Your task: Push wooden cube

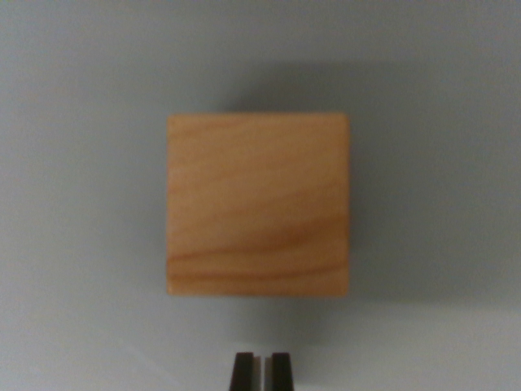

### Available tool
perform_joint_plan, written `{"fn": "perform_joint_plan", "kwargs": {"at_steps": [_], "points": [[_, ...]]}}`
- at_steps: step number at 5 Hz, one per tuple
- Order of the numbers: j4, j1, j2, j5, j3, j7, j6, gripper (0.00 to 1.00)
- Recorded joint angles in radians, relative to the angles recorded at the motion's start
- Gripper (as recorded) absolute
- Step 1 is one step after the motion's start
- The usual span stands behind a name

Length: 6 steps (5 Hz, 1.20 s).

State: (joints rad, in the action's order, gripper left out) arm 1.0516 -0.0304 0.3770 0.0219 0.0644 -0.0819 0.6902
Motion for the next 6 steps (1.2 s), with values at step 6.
{"fn": "perform_joint_plan", "kwargs": {"at_steps": [6], "points": [[0.121, -0.0007, 0.074, -0.0039, -0.003, 0.001, 0.047, 1.00]]}}
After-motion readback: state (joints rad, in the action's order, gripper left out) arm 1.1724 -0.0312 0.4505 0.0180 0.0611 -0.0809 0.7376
